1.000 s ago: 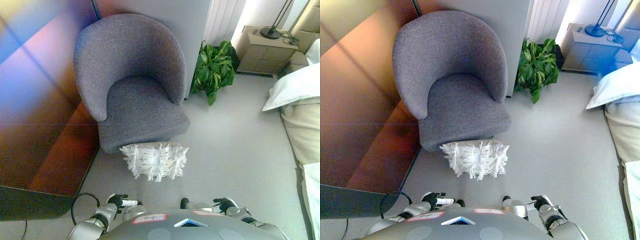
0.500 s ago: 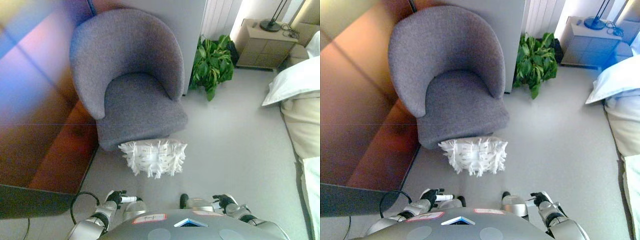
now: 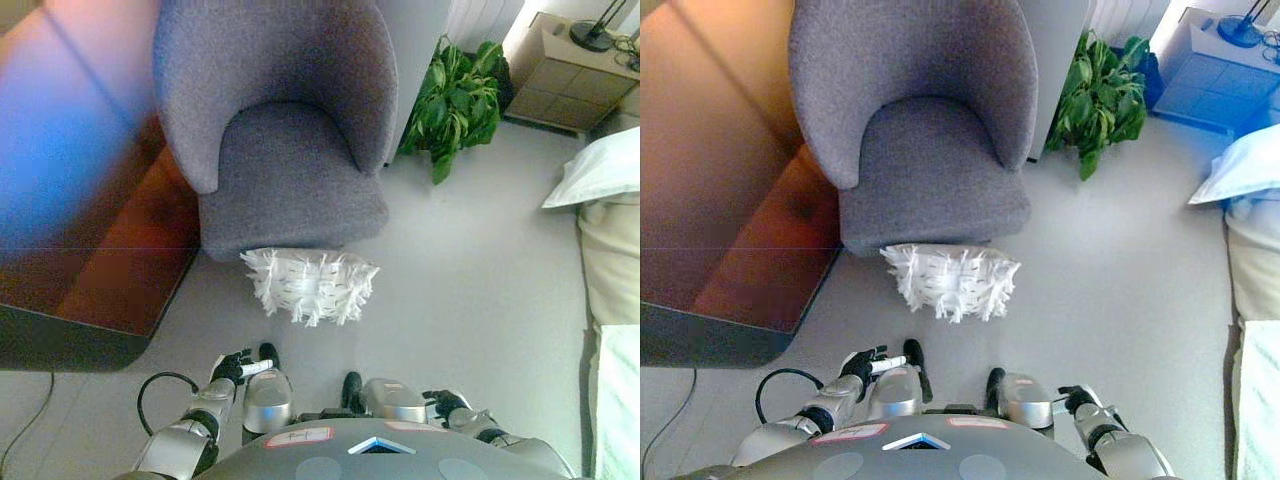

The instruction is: Pick up the pillow and put it on the sofa.

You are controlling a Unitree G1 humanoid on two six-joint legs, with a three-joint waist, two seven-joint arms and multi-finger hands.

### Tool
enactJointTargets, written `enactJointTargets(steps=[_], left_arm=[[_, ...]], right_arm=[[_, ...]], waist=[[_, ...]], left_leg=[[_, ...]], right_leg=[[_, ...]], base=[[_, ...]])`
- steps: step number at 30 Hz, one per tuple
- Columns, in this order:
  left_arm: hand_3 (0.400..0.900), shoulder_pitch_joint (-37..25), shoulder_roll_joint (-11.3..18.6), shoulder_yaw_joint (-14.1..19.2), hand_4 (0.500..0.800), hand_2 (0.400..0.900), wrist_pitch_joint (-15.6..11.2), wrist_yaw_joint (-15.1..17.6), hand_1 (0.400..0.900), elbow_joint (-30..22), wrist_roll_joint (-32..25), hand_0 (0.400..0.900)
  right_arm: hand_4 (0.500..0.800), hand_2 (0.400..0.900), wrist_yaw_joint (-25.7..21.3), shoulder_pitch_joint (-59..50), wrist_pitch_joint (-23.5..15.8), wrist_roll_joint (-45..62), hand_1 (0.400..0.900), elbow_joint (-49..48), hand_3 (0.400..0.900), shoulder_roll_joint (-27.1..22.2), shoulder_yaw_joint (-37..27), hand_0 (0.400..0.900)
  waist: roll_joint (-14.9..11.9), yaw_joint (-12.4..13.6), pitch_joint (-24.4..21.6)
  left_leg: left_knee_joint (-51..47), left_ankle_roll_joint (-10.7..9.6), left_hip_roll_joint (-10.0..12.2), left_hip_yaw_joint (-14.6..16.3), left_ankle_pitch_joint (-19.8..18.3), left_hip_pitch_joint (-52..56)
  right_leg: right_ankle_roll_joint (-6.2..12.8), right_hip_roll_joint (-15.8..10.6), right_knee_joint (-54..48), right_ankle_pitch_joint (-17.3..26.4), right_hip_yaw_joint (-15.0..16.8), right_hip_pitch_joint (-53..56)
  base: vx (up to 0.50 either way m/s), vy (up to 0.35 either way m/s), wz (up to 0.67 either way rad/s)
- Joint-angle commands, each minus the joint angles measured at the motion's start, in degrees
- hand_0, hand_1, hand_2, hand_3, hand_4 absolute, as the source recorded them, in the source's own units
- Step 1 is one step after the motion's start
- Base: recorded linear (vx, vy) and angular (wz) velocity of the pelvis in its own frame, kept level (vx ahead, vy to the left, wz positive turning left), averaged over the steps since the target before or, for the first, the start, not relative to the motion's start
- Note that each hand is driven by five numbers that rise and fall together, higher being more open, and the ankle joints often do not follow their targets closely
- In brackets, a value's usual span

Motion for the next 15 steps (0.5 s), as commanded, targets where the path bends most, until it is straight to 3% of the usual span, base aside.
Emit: enactJointTargets(steps=[1,3,5,6,8,9,10,12,13,15], left_arm=[[0.9,-0.33,2.56,-0.96,0.8,0.9,0.46,-0.44,0.9,-0.52,5.12,0.9],[0.9,-0.65,3.6,-2.07,0.8,0.9,0.43,-0.88,0.9,-0.63,7.11,0.9],[0.9,-1.74,4.45,-2.67,0.8,0.9,1.6,-0.91,0.9,-0.82,7.88,0.9],[0.9,-2.28,4.68,-2.96,0.8,0.9,1.85,-0.7,0.9,-0.82,7.18,0.9],[0.9,-4.41,5.25,-3.8,0.8,0.9,2.04,-0.26,0.9,-0.93,4.92,0.9],[0.9,-5.61,5.27,-3.93,0.8,0.9,1.92,-0.01,0.9,-1.29,4.07,0.9],[0.9,-6.73,5.23,-4.17,0.8,0.9,1.69,0.37,0.9,-1.74,3.2,0.9],[0.9,-7.54,5.61,-4.59,0.8,0.9,1.07,1.06,0.9,-2.41,1.62,0.9],[0.9,-7.48,6.4,-5.01,0.8,0.9,0.4,1.16,0.9,-2.77,0.58,0.9],[0.9,-6.19,7.03,-4.55,0.8,0.9,0.27,1.78,0.9,-3.06,-0.11,0.9]], right_arm=[[0.8,0.9,-2.29,-0.92,-2.91,-0.69,0.9,-2.88,0.9,-0.88,-0.33,0.9],[0.8,0.9,-3.09,-1.9,-2.7,0.82,0.9,-4.03,0.9,-0.65,-0.39,0.9],[0.8,0.9,-2.53,-3.07,-2.61,0.0,0.9,-4.79,0.9,-0.98,0.35,0.9],[0.8,0.9,-2.18,-3.6,-2.66,0.4,0.9,-4.84,0.9,-1.1,0.84,0.9],[0.8,0.9,-1.98,-5.02,-2.94,0.61,0.9,-5.18,0.9,-1.25,1.87,0.9],[0.8,0.9,-2.0,-6.17,-2.74,0.27,0.9,-5.57,0.9,-1.47,2.34,0.9],[0.8,0.9,-0.63,-7.76,-2.54,-0.79,0.9,-6.0,0.9,-1.72,3.01,0.9],[0.8,0.9,-0.49,-10.14,-1.64,-1.83,0.9,-6.69,0.9,-2.04,4.25,0.9],[0.8,0.9,-0.09,-11.45,-1.12,-2.03,0.9,-7.01,0.9,-2.21,4.99,0.9],[0.8,0.9,-0.41,-11.49,-0.5,-4.42,0.9,-7.62,0.9,-2.43,5.59,0.9]], waist=[[-1.76,0.82,-3.89],[-2.22,0.78,-4.15],[-1.54,-0.08,-3.64],[-0.7,0.04,-3.48],[-0.26,0.1,-2.45],[-0.22,0.09,-1.71],[-0.34,0.02,-0.67],[-0.45,0.03,0.76],[-0.31,0.26,1.75],[-0.34,0.33,1.91]], left_leg=[[3.32,4.75,-2.57,-0.11,-0.06,-7.77],[3.13,6.66,-4.57,-0.9,-2.72,-6.01],[3.13,6.69,-4.53,-2.15,-3.93,-3.25],[3.16,6.8,-3.62,-2.36,-3.15,-3.17],[6.36,5.59,-2.49,-3.62,-4.09,-3.18],[8.66,4.54,-1.3,-3.83,-4.83,-3.63],[10.68,3.21,-0.28,-4.69,-5.9,-4.17],[12.56,1.39,1.96,-6.12,-7.25,-4.93],[13.73,0.66,4.39,-7.46,-7.88,-5.49],[14.85,0.41,6.74,-9.27,-7.52,-5.86]], right_leg=[[5.9,-4.24,6.84,-0.95,-1.71,11.26],[8.22,-7.11,18.27,6.76,-0.81,5.67],[7.63,-9.78,21.45,8.85,-0.59,-1.82],[6.6,-9.92,19.56,9.67,-1.24,-3.4],[5.18,-12.45,11.63,8.17,-2.92,-4.65],[5.23,-14.91,6.85,10.37,-3.31,-6.24],[6.61,-18.19,3.55,15.63,-2.3,-9.27],[8.9,-21.76,0.78,21.43,-0.58,-13.47],[9.92,-21.92,1.85,20.15,0.4,-14.72],[10.29,-19.73,5.18,15.39,1.77,-14.51]], base=[[0.33,0.18,0.19],[0.26,0.159,0.17],[0.18,0.041,0.14],[0.07,-0.102,0.09],[0.0,-0.239,0.15],[-0.04,-0.379,0.24],[-0.02,-0.426,0.24],[-0.03,-0.402,0.18],[0.01,-0.396,0.22],[0.16,-0.327,0.27]])
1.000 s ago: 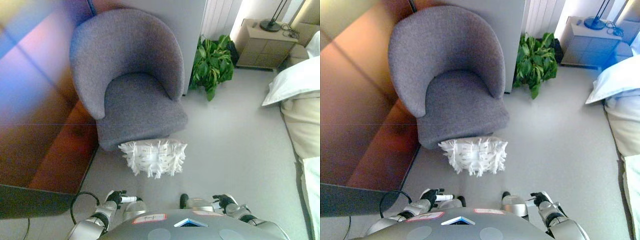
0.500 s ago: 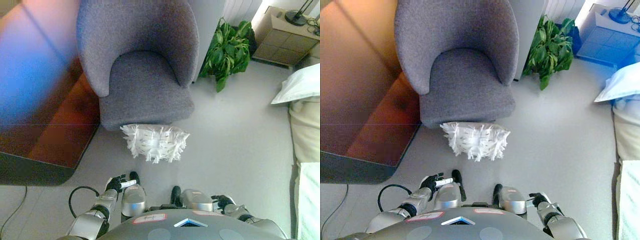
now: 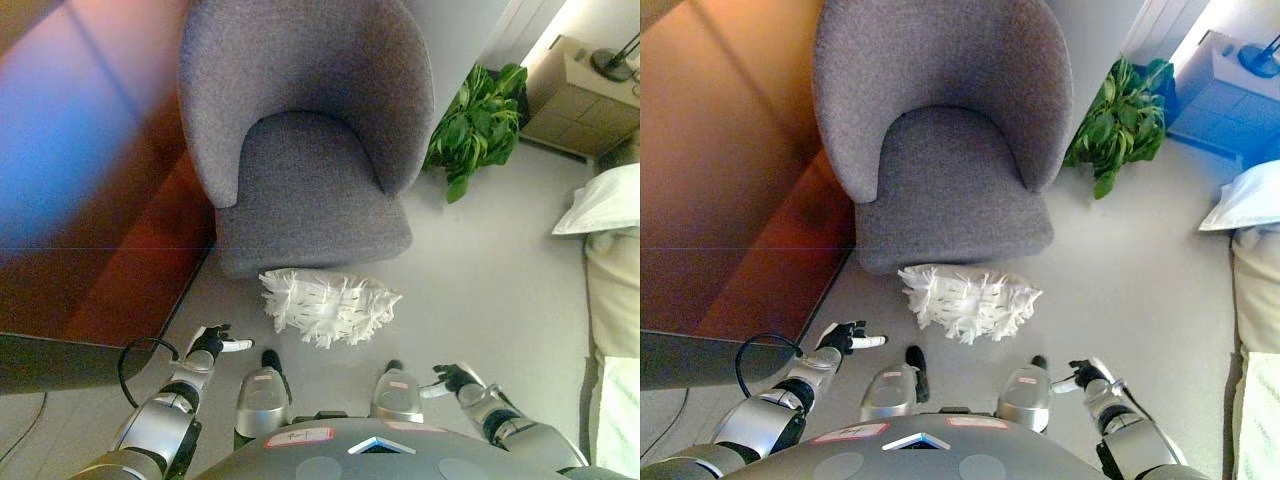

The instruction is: Pick up the pillow and put it on the sofa.

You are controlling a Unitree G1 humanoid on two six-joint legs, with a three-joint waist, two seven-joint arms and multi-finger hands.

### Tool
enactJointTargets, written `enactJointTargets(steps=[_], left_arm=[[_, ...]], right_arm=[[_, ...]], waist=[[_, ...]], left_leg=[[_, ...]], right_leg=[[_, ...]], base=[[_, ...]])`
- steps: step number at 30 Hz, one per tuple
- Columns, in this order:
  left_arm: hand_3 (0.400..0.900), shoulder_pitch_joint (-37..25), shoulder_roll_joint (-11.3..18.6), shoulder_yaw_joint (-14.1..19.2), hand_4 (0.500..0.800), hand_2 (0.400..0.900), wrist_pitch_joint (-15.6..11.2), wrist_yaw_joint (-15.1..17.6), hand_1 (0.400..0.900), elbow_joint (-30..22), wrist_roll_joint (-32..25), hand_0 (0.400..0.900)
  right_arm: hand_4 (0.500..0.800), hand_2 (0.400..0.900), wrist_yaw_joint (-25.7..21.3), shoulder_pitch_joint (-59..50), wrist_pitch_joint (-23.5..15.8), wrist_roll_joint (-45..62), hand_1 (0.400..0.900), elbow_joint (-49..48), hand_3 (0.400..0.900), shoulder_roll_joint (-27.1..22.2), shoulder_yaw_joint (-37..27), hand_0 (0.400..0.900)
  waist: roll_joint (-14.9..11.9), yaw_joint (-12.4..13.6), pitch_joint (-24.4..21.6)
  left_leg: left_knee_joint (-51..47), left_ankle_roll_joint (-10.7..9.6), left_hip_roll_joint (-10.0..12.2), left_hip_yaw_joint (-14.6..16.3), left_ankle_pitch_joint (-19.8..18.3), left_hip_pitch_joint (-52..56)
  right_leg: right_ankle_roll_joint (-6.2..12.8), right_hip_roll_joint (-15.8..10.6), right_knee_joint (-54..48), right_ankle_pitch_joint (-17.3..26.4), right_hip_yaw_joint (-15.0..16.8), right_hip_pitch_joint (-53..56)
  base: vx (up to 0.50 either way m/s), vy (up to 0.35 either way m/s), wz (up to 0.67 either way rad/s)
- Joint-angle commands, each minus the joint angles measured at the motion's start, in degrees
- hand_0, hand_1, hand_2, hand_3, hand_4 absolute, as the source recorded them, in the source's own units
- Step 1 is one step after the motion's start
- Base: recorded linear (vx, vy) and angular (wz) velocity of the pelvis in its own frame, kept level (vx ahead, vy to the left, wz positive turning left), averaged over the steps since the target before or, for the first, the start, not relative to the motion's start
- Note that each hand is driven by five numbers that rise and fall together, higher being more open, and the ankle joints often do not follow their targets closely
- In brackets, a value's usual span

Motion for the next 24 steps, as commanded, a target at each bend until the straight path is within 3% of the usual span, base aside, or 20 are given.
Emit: enactJointTargets(steps=[1,5,11,16,20,24], left_arm=[[0.9,1.0,0.69,0.79,0.8,0.9,-2.5,1.7,0.9,-2.95,-3.99,0.9],[0.9,2.66,-0.02,2.41,0.8,0.9,-2.78,0.51,0.9,-1.78,-2.62,0.9],[0.9,0.62,0.32,0.4,0.8,0.9,-2.17,-0.34,0.9,-1.13,-4.73,0.9],[0.9,-2.04,2.9,0.17,0.8,0.9,-2.69,-0.73,0.9,-0.89,-7.52,0.9],[0.9,-4.17,4.46,-0.05,0.8,0.9,-1.62,-0.99,0.9,-0.46,-9.53,0.9],[0.9,-5.06,5.01,-0.44,0.8,0.9,-1.06,-0.66,0.9,-0.29,-11.71,0.9]], right_arm=[[0.8,0.9,0.17,-6.18,-1.62,-2.86,0.9,-5.43,0.9,2.57,-0.13,0.9],[0.8,0.9,-3.78,-4.58,-3.45,-8.88,0.9,-5.98,0.9,1.8,0.47,0.9],[0.8,0.9,-9.38,-10.3,-0.42,-15.5,0.9,-7.08,0.9,-1.5,2.71,0.9],[0.8,0.9,-4.83,-19.52,1.28,-16.91,0.9,-6.82,0.9,-4.18,5.6,0.9],[0.8,0.9,-2.49,-27.48,2.22,-13.77,0.9,-5.34,0.9,-5.79,7.7,0.9],[0.8,0.9,-0.57,-32.74,2.42,-9.49,0.9,-5.14,0.9,-6.79,9.21,0.9]], waist=[[1.22,0.41,2.51],[1.02,0.7,1.21],[2.12,2.05,2.65],[2.36,3.65,5.79],[3.1,5.02,7.89],[4.02,6.08,9.04]], left_leg=[[6.31,-4.71,10.59,-7.35,2.3,-2.04],[1.89,-5.84,11.56,-9.36,4.82,0.62],[2.47,-8.19,10.88,-13.86,6.25,-3.93],[6.73,-9.19,10.33,-17.55,6.05,-10.36],[12.02,-9.61,9.71,-19.33,4.59,-16.17],[17.08,-8.88,7.41,-21.09,2.19,-21.21]], right_leg=[[-0.56,2.65,3.56,5.38,2.09,-0.77],[0.08,3.84,5.52,1.77,0.78,1.36],[0.84,1.26,10.42,0.53,-0.4,-3.22],[1.04,-0.31,14.59,-0.55,0.82,-7.92],[0.38,-1.79,20.49,-2.44,1.85,-13.19],[-0.37,-2.44,27.21,-4.88,3.97,-19.16]], base=[[0.25,-0.233,0.32],[0.28,-0.14,0.42],[0.06,-0.038,0.34],[-0.1,-0.029,0.21],[-0.08,0.014,0.21],[-0.04,0.071,0.16]])
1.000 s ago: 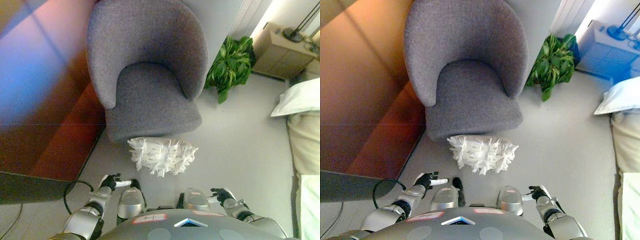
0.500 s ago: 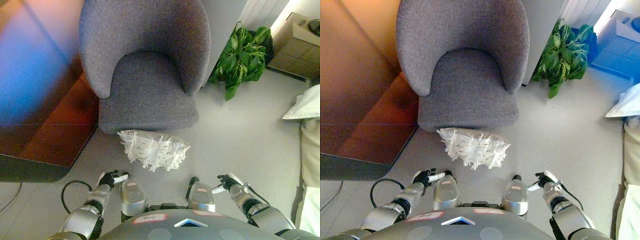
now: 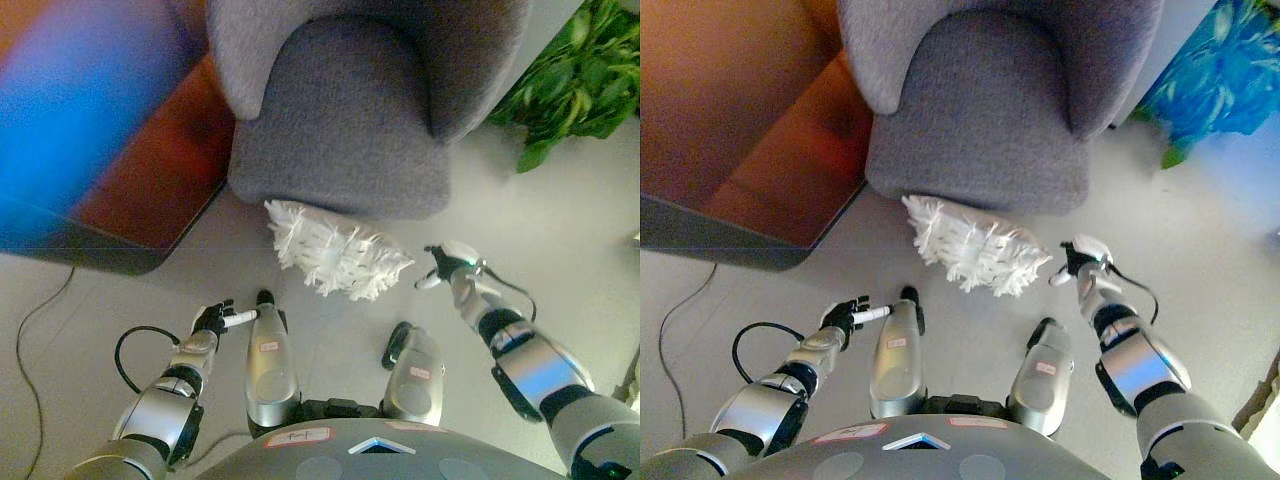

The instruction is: Pick up the pillow and put it on the sofa.

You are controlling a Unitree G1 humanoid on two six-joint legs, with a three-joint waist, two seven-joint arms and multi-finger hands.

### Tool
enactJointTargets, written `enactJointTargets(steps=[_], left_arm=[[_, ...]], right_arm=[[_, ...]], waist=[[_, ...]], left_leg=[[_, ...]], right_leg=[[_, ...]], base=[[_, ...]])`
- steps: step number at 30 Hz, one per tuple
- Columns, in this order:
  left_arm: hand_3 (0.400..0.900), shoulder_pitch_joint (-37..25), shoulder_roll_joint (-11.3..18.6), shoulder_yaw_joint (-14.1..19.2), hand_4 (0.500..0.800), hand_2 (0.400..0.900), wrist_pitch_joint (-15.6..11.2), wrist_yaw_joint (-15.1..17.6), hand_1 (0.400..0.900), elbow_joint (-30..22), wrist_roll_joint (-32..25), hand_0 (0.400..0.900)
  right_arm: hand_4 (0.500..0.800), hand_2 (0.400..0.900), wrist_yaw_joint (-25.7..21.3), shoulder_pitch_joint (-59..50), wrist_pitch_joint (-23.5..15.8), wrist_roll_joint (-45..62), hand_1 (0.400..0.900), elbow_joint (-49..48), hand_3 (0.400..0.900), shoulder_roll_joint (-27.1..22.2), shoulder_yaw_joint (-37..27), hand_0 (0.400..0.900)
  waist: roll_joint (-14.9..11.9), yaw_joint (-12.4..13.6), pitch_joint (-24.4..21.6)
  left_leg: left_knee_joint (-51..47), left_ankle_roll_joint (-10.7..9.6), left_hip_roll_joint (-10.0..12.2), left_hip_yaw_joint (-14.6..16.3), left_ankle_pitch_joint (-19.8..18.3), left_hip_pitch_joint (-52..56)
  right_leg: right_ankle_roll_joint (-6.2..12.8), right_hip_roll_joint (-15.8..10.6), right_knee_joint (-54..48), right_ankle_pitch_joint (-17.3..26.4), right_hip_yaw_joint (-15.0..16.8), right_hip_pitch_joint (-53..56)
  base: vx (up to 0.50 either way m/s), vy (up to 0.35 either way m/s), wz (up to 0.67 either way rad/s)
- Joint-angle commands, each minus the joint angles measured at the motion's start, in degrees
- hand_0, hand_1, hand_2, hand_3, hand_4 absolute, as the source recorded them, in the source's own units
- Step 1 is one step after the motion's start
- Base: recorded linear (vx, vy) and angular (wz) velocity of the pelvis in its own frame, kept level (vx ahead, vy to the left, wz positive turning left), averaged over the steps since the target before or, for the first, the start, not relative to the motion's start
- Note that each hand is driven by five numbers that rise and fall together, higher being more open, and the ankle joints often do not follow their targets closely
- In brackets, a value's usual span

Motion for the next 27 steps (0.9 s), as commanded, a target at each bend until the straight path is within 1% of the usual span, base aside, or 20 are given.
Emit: enactJointTargets(steps=[1,6,12,17,18,21,27], left_arm=[[0.9,0.61,4.79,-2.69,0.8,0.9,0.99,1.31,0.9,0.65,-2.9,0.9],[0.9,0.61,5.21,-2.83,0.8,0.9,1.07,0.65,0.9,-0.27,-4.68,0.9],[0.9,2.42,5.61,-2.06,0.8,0.9,0.63,-0.12,0.9,-0.95,-6.9,0.9],[0.9,3.63,5.37,-1.51,0.8,0.9,-1.12,-1.18,0.9,-1.47,-7.87,0.9],[0.9,3.86,5.22,-1.62,0.8,0.9,-1.47,-1.4,0.9,-1.63,-8.17,0.9],[0.9,4.14,4.76,-1.73,0.8,0.9,-2.32,-1.83,0.9,-1.81,-9.1,0.9],[0.9,4.39,4.31,-2.14,0.8,0.9,-3.4,-2.41,0.9,-1.82,-11.51,0.9]], right_arm=[[0.8,0.9,0.65,-5.94,1.1,5.7,0.9,-0.28,0.9,-3.48,-1.13,0.9],[0.8,0.9,0.7,-11.18,2.22,10.32,0.9,-1.01,0.9,-4.7,0.01,0.9],[0.8,0.9,2.27,-16.17,4.18,12.09,0.9,-2.27,0.9,-6.16,1.75,0.9],[0.8,0.9,2.92,-18.69,5.03,12.92,0.9,-3.62,0.9,-7.49,2.86,0.9],[0.8,0.9,3.17,-19.14,5.15,12.72,0.9,-3.65,0.9,-7.71,3.06,0.9],[0.8,0.9,3.71,-20.83,5.0,12.39,0.9,-3.19,0.9,-8.35,3.36,0.9],[0.8,0.9,4.38,-24.45,4.95,11.08,0.9,-1.94,0.9,-9.4,4.48,0.9]], waist=[[0.09,1.79,1.14],[1.65,3.04,2.03],[3.22,4.2,2.88],[4.05,4.56,3.66],[4.28,4.63,4.21],[4.85,4.67,4.83],[6.23,4.75,6.23]], left_leg=[[0.8,0.58,1.11,-4.97,2.04,-0.89],[4.61,1.7,-1.65,-5.89,0.11,-5.69],[7.5,2.55,-3.75,-5.8,-1.29,-9.47],[9.02,3.07,-4.61,-5.65,-1.9,-11.98],[10.3,3.0,-4.52,-5.51,-3.61,-11.83],[11.35,3.35,-4.82,-5.15,-4.08,-13.13],[14.38,4.09,-6.09,-4.91,-5.19,-16.38]], right_leg=[[0.52,-4.26,3.31,3.0,6.8,-4.46],[-0.11,-5.09,7.96,1.48,8.04,-10.04],[-0.62,-5.7,11.3,0.49,8.84,-14.55],[-0.98,-5.61,13.27,-0.09,9.92,-17.41],[-0.77,-5.55,14.45,-1.6,10.21,-17.25],[-0.91,-5.59,15.35,-1.7,10.72,-18.72],[-1.43,-5.63,18.19,-2.16,12.36,-22.27]], base=[[-0.02,0.095,0.16],[-0.03,0.085,0.23],[-0.02,0.084,0.13],[-0.03,0.084,0.03],[-0.01,0.072,-0.03],[-0.05,0.074,0.0],[-0.05,0.078,0.02]])
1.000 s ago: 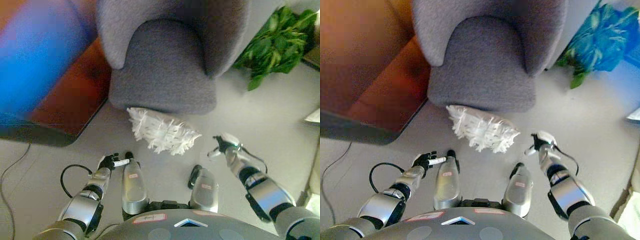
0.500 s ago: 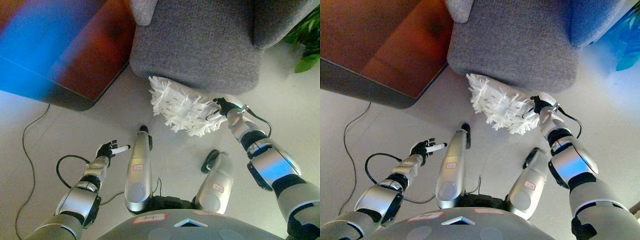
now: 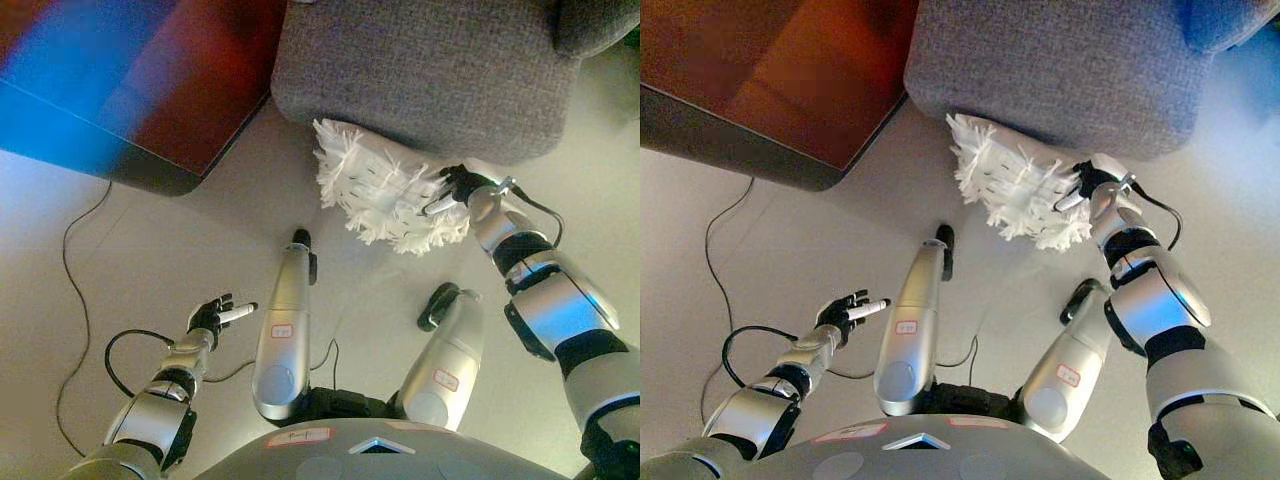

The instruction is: Pick up the pillow and put it on the sofa.

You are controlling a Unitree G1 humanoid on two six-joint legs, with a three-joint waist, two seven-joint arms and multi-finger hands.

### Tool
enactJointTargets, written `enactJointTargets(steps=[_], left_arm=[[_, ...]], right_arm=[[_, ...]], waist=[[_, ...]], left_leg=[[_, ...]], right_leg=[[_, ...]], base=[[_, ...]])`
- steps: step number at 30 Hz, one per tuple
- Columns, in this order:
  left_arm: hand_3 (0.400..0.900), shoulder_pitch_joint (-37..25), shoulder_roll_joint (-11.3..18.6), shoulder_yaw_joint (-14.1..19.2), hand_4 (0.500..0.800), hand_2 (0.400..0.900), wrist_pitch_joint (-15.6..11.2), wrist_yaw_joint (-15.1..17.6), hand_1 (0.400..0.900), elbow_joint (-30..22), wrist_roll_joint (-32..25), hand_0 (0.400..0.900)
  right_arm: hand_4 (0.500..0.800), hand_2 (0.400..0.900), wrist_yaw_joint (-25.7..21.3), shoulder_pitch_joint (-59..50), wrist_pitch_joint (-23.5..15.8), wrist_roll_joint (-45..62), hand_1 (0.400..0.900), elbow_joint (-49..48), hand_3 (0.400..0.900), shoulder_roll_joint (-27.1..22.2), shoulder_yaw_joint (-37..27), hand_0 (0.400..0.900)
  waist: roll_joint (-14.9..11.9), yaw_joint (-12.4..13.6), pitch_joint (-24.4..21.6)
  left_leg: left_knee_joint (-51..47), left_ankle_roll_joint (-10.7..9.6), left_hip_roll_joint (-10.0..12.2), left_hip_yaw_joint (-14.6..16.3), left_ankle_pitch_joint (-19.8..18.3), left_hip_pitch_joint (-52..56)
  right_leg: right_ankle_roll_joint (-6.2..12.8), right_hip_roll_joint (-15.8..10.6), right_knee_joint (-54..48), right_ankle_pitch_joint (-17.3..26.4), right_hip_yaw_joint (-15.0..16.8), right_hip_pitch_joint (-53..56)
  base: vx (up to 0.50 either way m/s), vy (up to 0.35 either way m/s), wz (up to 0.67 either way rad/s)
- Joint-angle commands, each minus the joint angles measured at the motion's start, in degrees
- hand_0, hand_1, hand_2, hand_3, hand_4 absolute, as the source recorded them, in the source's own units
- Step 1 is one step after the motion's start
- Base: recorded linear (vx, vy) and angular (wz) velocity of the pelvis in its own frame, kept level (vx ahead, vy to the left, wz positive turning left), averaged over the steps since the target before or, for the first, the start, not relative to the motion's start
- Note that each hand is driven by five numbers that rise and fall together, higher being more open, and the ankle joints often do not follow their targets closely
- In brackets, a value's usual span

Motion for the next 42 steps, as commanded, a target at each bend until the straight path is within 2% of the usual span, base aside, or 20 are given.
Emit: enactJointTargets(steps=[1,6,15,21,22,23,31,42], left_arm=[[0.9,0.85,2.71,-1.71,0.8,0.9,-1.52,0.32,0.9,0.69,-4.08,0.9],[0.9,1.41,2.59,-1.23,0.8,0.9,-1.81,-0.6,0.9,0.38,-7.13,0.9],[0.9,3.35,1.62,0.0,0.8,0.9,-4.33,-3.71,0.9,-1.44,-12.21,0.9],[0.9,4.41,2.17,1.27,0.8,0.9,-5.48,-4.38,0.9,-2.81,-14.27,0.9],[0.9,4.49,2.36,1.6,0.8,0.9,-5.41,-4.61,0.9,-3.02,-14.25,0.9],[0.9,4.69,2.51,1.84,0.8,0.9,-5.5,-4.87,0.9,-3.08,-14.22,0.9],[0.9,6.16,3.24,3.1,0.8,0.9,-6.74,-5.28,0.9,-3.2,-15.06,0.9],[0.9,6.08,3.66,3.0,0.8,0.9,-6.8,-4.17,0.9,-4.52,-15.25,0.9]], right_arm=[[0.8,0.9,-0.45,-7.56,-0.61,-1.26,0.9,-1.54,0.9,-5.12,0.71,0.9],[0.8,0.9,-0.75,-11.93,-0.33,-1.6,0.9,-0.62,0.9,-6.28,1.86,0.9],[0.8,0.9,1.16,-19.8,0.04,-2.33,0.9,0.17,0.9,-6.33,4.74,0.9],[0.8,0.9,2.64,-22.43,0.4,-1.89,0.9,0.3,0.9,-4.91,5.7,0.9],[0.532,0.453,3.13,-22.73,0.09,-1.62,0.453,0.25,0.453,-4.75,5.66,0.453],[0.5,0.4,3.94,-22.9,-0.38,-1.1,0.4,0.19,0.4,-4.65,5.53,0.4],[0.5,0.4,1.22,-23.07,-5.2,1.19,0.4,-0.47,0.4,-5.36,3.95,0.4],[0.5,0.4,-0.2,-22.37,-5.21,2.39,0.4,-1.42,0.4,-7.07,2.54,0.4]], waist=[[2.21,1.22,0.82],[4.2,1.43,2.62],[7.07,2.36,5.39],[6.89,3.83,5.43],[6.8,4.05,5.43],[6.78,4.2,5.43],[6.36,4.6,5.43],[5.7,4.04,5.43]], left_leg=[[0.1,1.98,1.54,-0.32,-3.63,2.71],[3.42,2.79,0.48,0.29,-3.72,-2.45],[9.28,4.03,-0.47,-0.34,-2.37,-12.75],[9.8,4.18,-0.37,-1.48,-0.39,-17.42],[10.13,4.18,-0.25,-1.58,-0.26,-17.84],[10.56,4.17,-0.09,-1.64,-0.2,-18.25],[11.87,3.72,0.66,-2.06,0.71,-19.66],[10.29,2.73,2.29,-1.88,1.5,-16.36]], right_leg=[[-2.95,-0.67,4.08,-0.39,4.84,-3.27],[-3.51,-0.61,7.47,-0.69,6.73,-8.6],[-4.91,0.04,13.92,-1.42,10.08,-18.64],[-5.8,0.5,15.76,-1.92,9.45,-22.56],[-5.92,0.43,16.21,-2.15,9.25,-22.78],[-6.0,0.36,16.64,-2.36,9.13,-23.0],[-6.07,0.64,18.56,-2.76,8.73,-24.06],[-5.73,0.65,18.36,-2.96,7.83,-21.28]], base=[[-0.08,0.077,0.06],[-0.11,0.079,0.05],[-0.1,0.074,-0.04],[-0.07,0.019,-0.09],[-0.05,-0.045,0.01],[-0.03,-0.037,0.02],[-0.01,-0.022,-0.04],[0.0,-0.029,-0.01]])
